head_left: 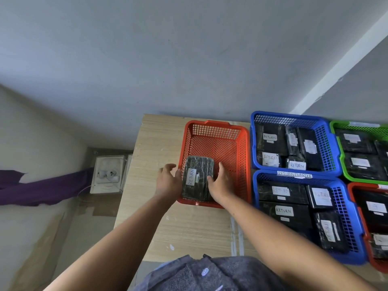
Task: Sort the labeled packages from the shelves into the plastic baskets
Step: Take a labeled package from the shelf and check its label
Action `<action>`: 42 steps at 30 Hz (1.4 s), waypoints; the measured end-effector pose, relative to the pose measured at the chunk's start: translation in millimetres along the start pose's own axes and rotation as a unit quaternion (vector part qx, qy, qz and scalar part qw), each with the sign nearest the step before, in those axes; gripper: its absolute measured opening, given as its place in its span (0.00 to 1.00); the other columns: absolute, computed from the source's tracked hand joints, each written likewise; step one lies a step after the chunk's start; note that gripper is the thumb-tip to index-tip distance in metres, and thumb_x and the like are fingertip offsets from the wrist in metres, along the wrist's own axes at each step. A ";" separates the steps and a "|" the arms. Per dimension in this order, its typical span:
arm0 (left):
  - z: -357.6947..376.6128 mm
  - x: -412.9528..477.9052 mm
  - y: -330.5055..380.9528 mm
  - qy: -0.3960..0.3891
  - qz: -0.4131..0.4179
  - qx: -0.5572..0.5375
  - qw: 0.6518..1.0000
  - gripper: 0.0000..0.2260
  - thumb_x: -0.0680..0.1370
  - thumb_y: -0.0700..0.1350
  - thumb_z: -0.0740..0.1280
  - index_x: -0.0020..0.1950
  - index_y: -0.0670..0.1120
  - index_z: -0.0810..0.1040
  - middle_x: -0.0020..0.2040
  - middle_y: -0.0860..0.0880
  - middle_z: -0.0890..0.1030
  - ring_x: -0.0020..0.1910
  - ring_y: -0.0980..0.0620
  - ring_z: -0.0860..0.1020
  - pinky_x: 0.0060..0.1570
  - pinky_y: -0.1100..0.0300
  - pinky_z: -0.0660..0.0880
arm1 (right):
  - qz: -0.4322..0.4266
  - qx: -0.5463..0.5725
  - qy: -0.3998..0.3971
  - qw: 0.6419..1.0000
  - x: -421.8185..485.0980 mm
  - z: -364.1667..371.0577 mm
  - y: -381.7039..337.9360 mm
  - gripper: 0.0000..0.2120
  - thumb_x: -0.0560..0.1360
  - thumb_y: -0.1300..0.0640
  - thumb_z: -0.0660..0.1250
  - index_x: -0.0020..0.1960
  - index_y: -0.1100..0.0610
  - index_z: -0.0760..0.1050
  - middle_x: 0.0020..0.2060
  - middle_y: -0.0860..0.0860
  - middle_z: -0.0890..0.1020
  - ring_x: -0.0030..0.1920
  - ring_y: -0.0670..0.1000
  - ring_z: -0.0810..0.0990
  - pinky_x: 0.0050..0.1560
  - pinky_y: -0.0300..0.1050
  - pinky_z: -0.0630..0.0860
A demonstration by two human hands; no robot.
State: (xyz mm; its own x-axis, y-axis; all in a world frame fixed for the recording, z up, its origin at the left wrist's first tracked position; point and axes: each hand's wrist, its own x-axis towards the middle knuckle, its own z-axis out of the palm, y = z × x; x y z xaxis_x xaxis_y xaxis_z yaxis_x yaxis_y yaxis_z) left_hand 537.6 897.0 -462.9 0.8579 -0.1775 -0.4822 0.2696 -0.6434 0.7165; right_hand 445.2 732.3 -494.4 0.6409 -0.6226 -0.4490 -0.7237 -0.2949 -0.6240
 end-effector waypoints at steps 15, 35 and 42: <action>92.5 -86.4 79.8 -0.101 0.254 0.091 0.958 0.09 0.78 0.39 0.65 0.53 0.48 0.84 0.54 0.52 0.81 0.53 0.50 0.80 0.59 0.54 0.78 | -0.095 -0.011 0.223 0.970 -61.5 -147.2 63.4 0.24 0.78 0.53 0.72 0.73 0.52 0.72 0.54 0.48 0.76 0.52 0.50 0.77 0.51 0.48 0.76; 363.2 -323.5 109.8 -0.258 0.366 0.239 0.862 0.10 0.76 0.40 0.67 0.52 0.52 0.85 0.51 0.52 0.84 0.52 0.49 0.83 0.49 0.62 0.72 | 0.045 0.022 0.392 0.918 -210.8 -369.8 402.0 0.26 0.71 0.56 0.78 0.68 0.56 0.78 0.57 0.57 0.83 0.59 0.61 0.80 0.61 0.55 0.78; 456.6 -424.1 120.4 -0.283 0.383 0.229 0.849 0.10 0.74 0.41 0.67 0.50 0.54 0.84 0.48 0.57 0.83 0.48 0.55 0.80 0.51 0.61 0.75 | 0.067 0.007 0.361 0.930 -257.5 -453.9 505.6 0.25 0.74 0.53 0.75 0.70 0.52 0.76 0.60 0.55 0.80 0.63 0.59 0.76 0.62 0.52 0.76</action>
State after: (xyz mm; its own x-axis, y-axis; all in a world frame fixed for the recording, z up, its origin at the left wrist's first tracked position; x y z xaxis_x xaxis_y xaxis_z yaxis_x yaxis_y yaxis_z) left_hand 6.5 554.8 -402.3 0.3226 -0.9206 -0.2201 -0.5828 -0.3764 0.7202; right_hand -201.9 414.5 -404.0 0.2033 -0.9789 0.0200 -0.7779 -0.1739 -0.6039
